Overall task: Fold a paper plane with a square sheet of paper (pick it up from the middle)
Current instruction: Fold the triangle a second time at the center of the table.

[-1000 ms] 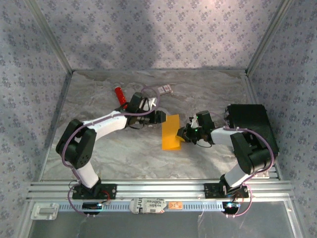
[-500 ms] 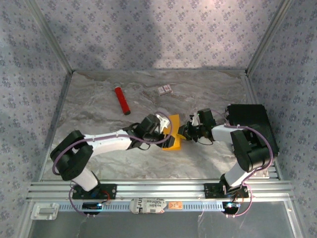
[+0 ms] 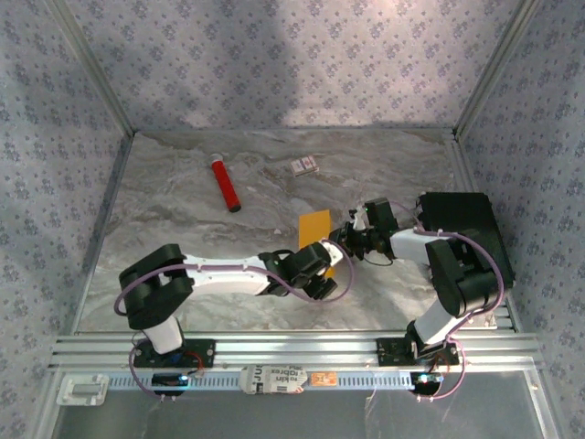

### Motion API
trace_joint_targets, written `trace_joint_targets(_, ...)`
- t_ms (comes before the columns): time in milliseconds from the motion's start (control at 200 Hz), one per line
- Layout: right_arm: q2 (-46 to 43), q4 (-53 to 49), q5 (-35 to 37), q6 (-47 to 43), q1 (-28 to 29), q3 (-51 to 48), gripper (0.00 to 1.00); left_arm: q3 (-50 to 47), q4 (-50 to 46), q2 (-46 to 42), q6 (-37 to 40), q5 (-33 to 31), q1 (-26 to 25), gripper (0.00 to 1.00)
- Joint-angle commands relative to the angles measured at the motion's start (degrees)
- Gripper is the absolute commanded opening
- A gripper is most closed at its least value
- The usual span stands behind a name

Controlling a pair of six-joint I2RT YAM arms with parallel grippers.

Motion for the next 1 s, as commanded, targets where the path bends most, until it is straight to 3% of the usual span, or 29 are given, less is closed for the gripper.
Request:
trace_joint_targets(0, 0.7, -0.7, -1.0, 0.2, 0.3, 1.3, 0.15, 2.9, -3.5, 2.5, 4.3, -7.1, -1.8, 0.83)
trace_joint_targets(175, 0.5, -1.3, -0.9, 0.1, 0.3, 1.2, 0.15, 4.3, -4.0, 4.5, 5.4, -13.5, -2.0, 0.83)
trace_joint_targets(480, 0.5, -1.3, -0.7, 0.1, 0.2, 1.0, 0.15, 6.4, -3.4, 5.6, 6.9, -13.6, -2.1, 0.79)
trace_joint_targets(999, -0.1, -1.7, -0.7, 0.1, 0.0, 1.0, 0.15, 5.7, -2.9, 5.4, 6.2, -14.0, -1.9, 0.37)
